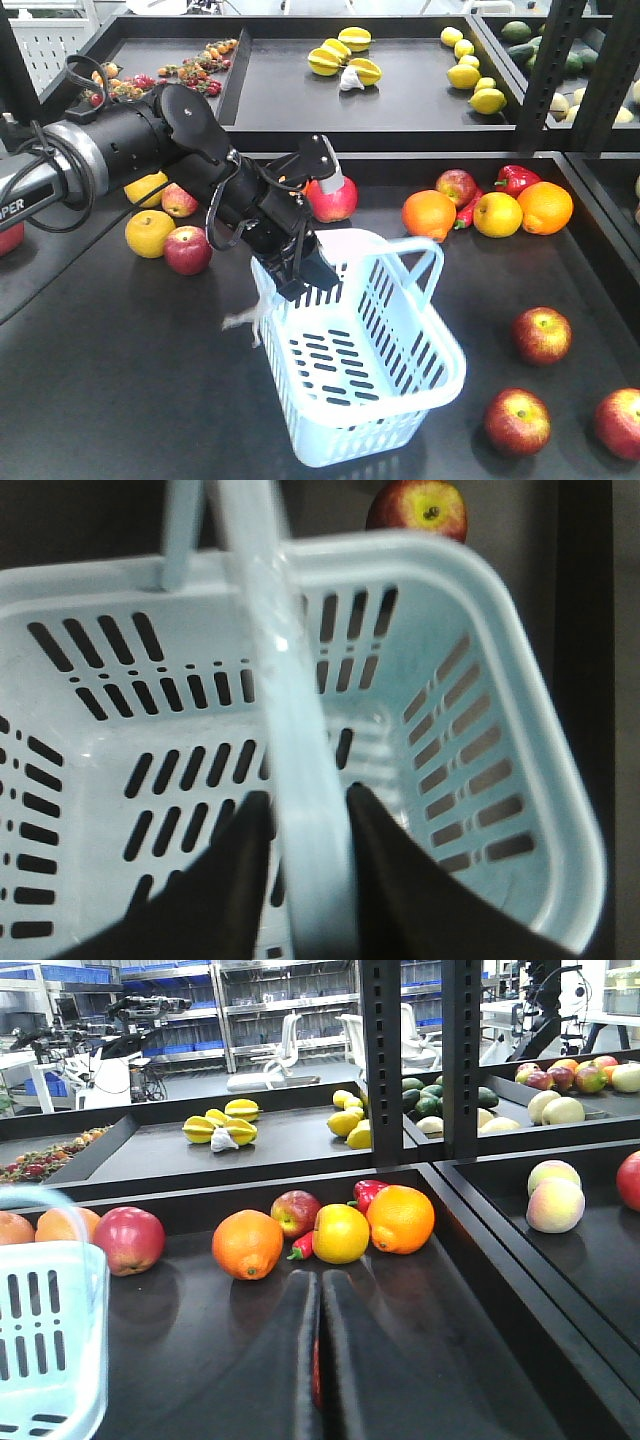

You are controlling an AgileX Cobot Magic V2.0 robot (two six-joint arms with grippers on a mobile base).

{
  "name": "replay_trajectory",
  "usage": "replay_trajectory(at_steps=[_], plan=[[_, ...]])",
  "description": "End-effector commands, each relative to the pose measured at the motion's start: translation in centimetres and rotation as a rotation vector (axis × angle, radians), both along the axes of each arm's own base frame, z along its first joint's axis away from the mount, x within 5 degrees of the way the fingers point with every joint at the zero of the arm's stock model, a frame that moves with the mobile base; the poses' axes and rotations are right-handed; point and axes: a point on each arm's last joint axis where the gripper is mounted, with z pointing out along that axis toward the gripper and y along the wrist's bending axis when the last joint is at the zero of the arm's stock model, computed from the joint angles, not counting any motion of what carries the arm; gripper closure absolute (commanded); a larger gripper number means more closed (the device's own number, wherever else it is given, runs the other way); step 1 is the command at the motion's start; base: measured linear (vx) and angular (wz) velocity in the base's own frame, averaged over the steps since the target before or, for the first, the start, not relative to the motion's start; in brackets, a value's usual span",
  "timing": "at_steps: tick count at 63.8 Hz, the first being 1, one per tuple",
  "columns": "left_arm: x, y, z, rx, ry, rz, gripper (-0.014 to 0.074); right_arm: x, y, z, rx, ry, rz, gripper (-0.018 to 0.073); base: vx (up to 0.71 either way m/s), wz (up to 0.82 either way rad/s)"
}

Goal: Pick three apples into basket with both arms
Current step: 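Lower the basket onto the table and open the left gripper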

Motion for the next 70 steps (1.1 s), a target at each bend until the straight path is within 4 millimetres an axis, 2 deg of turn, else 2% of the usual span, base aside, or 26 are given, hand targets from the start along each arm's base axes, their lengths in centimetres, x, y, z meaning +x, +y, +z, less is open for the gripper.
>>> replay_trajectory(at_steps=[1, 11, 16, 22, 26, 32, 42, 45, 54, 63, 70], plan=[[-0.7, -0.2, 3.9, -0.102, -0.051, 0.041, 0.0270, 0.0, 0.0, 0.3, -0.017, -0.069, 0.003, 0.0564, 0.00, 0.00], [-0.8, -0.2, 3.8, -0.098, -0.015, 0.059, 0.0128, 0.0, 0.0, 0.3, -0.017, -0.069, 0.003, 0.0564, 0.00, 0.00], [-1.2, -0.1, 4.0, -0.091, 0.024, 0.073, 0.0110, 0.0, 0.0, 0.3, -0.017, -0.069, 0.003, 0.0564, 0.00, 0.00], [-1.8, 0.3, 4.8, -0.067, 0.072, 0.103, 0.0130, 0.0, 0.0, 0.3, -0.017, -0.069, 0.003, 0.0564, 0.00, 0.00], [-2.4, 0.8, 5.6, -0.045, 0.087, 0.123, 0.0165, 0.0, 0.0, 0.3, -0.017, -0.069, 0.003, 0.0564, 0.00, 0.00], [-3.4, 1.8, 7.3, 0.003, 0.080, 0.188, 0.0275, 0.0, 0.0, 0.3, -0.017, -0.069, 0.003, 0.0564, 0.00, 0.00], [-5.6, 4.2, 11.7, 0.038, -0.017, 0.324, 0.0544, 0.0, 0.0, 0.3, -0.017, -0.069, 0.003, 0.0564, 0.00, 0.00], [-6.9, 5.0, 13.4, 0.025, -0.058, 0.351, 0.0606, 0.0, 0.0, 0.3, -0.017, -0.069, 0.003, 0.0564, 0.00, 0.00], [-10.9, 7.3, 17.1, -0.041, -0.125, 0.388, 0.0604, 0.0, 0.0, 0.3, -0.017, -0.069, 0.003, 0.0564, 0.00, 0.00], [-15.6, 9.7, 18.5, -0.112, -0.196, 0.422, 0.0604, 0.0, 0.0, 0.3, -0.017, -0.069, 0.003, 0.0564, 0.00, 0.00], [-19.1, 11.7, 17.9, -0.192, -0.265, 0.478, 0.0604, 0.0, 0.0, 0.3, -0.017, -0.069, 0.003, 0.0564, 0.00, 0.00]])
